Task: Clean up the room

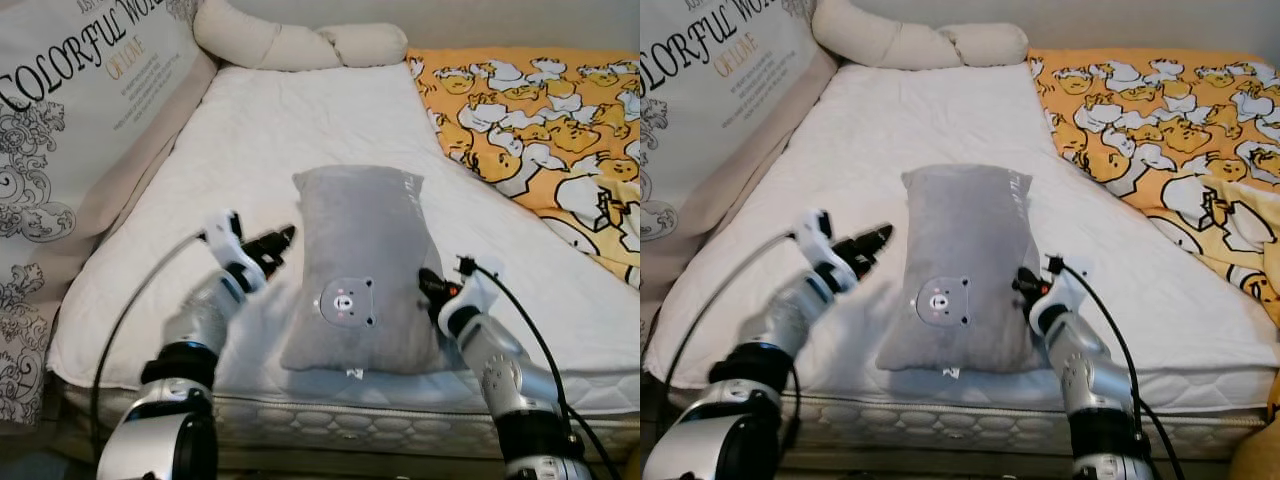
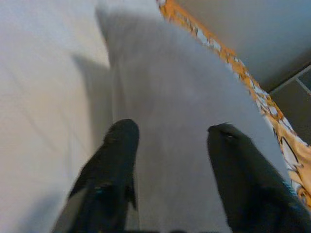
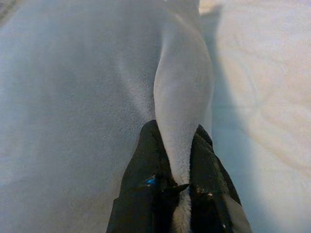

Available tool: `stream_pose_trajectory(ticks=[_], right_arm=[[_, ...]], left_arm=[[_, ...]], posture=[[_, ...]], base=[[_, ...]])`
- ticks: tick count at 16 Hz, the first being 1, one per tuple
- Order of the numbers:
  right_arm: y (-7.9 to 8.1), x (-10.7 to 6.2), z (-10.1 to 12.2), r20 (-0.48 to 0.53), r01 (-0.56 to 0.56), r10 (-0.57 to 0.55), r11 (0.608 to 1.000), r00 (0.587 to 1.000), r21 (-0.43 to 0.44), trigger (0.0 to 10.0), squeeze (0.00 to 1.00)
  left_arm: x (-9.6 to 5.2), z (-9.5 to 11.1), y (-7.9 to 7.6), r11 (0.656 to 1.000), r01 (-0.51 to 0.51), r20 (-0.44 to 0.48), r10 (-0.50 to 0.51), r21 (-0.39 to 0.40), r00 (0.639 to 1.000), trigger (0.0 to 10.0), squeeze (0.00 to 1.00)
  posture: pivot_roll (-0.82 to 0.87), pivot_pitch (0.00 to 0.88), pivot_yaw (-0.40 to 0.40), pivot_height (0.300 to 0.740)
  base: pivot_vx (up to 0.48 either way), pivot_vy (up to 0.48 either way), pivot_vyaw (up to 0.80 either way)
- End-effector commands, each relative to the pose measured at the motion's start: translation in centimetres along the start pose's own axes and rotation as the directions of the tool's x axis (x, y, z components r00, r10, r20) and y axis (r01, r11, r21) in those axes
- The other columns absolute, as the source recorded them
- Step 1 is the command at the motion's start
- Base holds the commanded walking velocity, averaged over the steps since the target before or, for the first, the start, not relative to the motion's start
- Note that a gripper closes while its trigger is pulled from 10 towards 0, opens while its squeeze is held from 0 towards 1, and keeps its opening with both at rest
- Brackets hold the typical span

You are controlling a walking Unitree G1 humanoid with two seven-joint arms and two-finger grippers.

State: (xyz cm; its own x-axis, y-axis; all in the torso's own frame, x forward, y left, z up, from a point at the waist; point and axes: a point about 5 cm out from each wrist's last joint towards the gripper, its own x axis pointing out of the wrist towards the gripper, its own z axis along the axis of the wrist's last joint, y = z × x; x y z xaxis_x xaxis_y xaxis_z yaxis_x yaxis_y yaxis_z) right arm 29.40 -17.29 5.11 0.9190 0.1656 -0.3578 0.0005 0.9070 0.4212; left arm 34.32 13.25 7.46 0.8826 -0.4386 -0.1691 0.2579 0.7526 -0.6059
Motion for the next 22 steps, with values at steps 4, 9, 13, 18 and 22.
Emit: stream_pose_trajectory(ticks=[4, 9, 13, 18, 22], right_arm=[[0.2, -1.1, -0.8, -0.022, -0.011, 0.011, 1.0, 1.0, 0.002, 10.0, 0.0], [0.6, -1.6, -0.8, -0.035, -0.038, 0.038, 0.999, 0.999, 0.005, 10.0, 0.0], [1.4, -1.4, -0.5, -0.032, -0.067, 0.067, 0.998, 0.997, 0.017, 10.0, 0.0], [2.0, -1.3, -0.7, -0.035, -0.084, 0.084, 0.996, 0.996, 0.022, 10.0, 0.0], [2.6, -1.0, -0.5, -0.031, -0.1, 0.1, 0.995, 0.994, 0.007, 10.0, 0.0]], left_arm=[[1.1, -3.4, -1.8, 0.996, 0.076, -0.101, -0.08, -0.042, 0.992, 10.0, 1.0], [2.2, -7.0, -5.7, 0.968, 0.221, -0.189, -0.24, -0.116, 0.952, 10.0, 1.0], [1.9, -8.7, -5.5, 0.978, 0.196, -0.299, -0.168, 0.065, 0.939, 0.0, 0.0], [1.5, -9.5, -5.5, 0.952, 0.277, -0.389, -0.208, 0.128, 0.897, 0.0, 0.0], [1.6, -9.5, -5.6, 0.944, 0.276, -0.435, -0.175, 0.18, 0.883, 0.0, 0.0]], posture=[[-0.17, 0.085, 0.067, 0.74], [-0.18, 0.091, 0.07, 0.74], [-0.16, 0.088, 0.065, 0.74], [-0.15, 0.091, 0.073, 0.74], [-0.16, 0.075, 0.088, 0.74]], base=[[0.0, 0.0, 0.0], [0.0, 0.0, 0.0], [0.0, 0.0, 0.0], [0.0, 0.0, 0.0], [0.0, 0.0, 0.0]])
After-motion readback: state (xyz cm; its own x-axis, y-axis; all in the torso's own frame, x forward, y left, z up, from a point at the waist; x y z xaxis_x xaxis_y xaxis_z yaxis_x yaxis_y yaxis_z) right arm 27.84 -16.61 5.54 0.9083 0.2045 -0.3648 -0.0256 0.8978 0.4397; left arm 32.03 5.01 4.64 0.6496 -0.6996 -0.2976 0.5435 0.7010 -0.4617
